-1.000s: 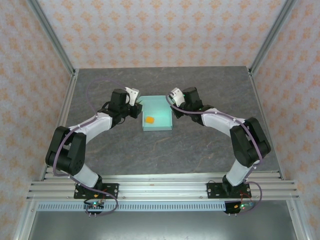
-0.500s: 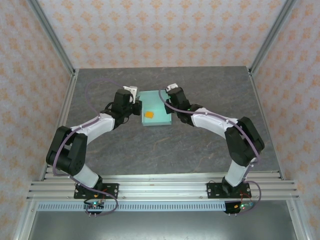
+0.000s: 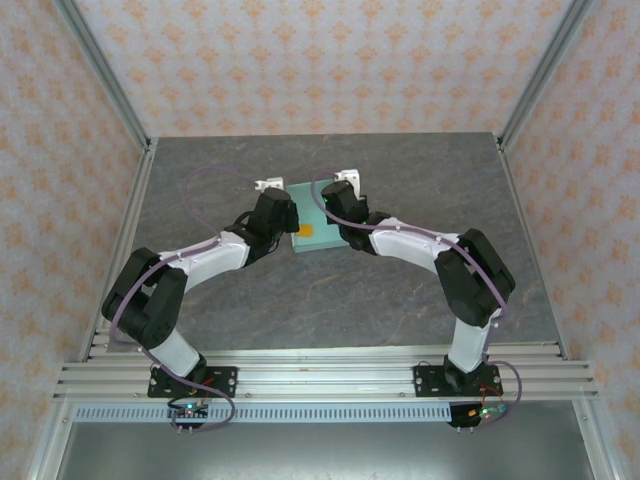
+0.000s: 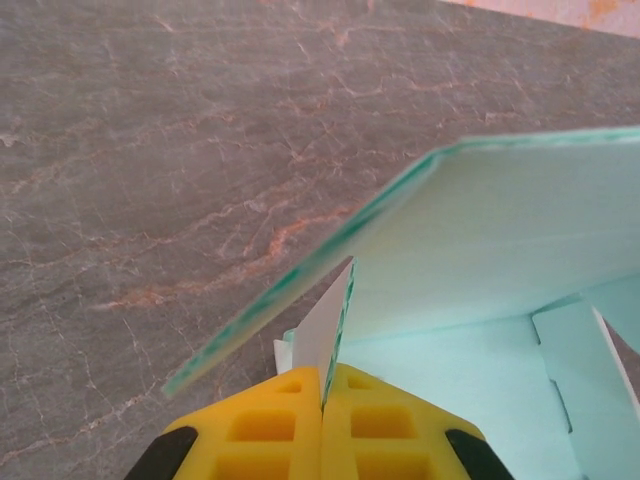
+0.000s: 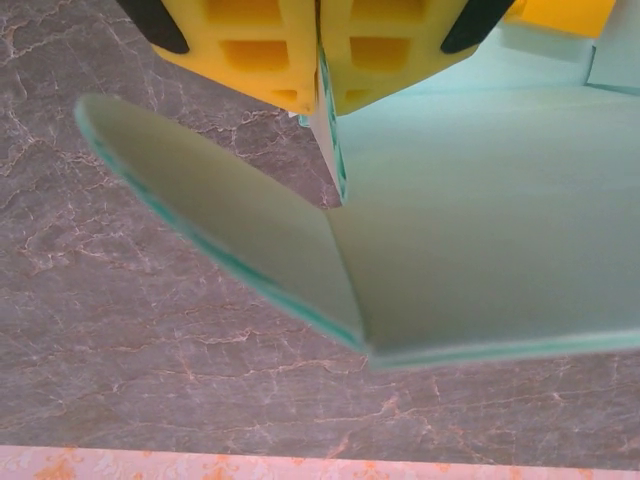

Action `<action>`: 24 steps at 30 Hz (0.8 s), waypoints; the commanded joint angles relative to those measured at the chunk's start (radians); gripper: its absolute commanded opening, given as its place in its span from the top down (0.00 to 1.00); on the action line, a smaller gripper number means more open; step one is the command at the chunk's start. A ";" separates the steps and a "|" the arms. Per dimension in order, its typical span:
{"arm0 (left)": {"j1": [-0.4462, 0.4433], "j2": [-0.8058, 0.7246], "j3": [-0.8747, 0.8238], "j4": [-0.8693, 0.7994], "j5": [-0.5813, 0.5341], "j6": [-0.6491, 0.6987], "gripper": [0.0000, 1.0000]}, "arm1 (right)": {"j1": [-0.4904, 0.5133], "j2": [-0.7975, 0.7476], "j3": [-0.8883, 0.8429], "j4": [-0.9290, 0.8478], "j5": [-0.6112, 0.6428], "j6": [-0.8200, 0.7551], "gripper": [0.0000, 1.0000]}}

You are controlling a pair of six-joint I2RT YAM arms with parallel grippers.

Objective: Fold the paper box

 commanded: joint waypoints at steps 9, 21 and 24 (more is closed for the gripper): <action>-0.073 0.025 -0.015 0.081 -0.294 -0.089 0.96 | -0.005 -0.013 -0.096 0.183 0.016 -0.005 0.94; -0.156 0.030 -0.093 0.128 -0.442 -0.132 0.96 | -0.004 -0.022 -0.198 0.292 -0.020 0.009 0.94; -0.174 0.039 -0.091 0.118 -0.479 -0.143 0.96 | -0.002 -0.030 -0.205 0.280 -0.026 0.021 0.94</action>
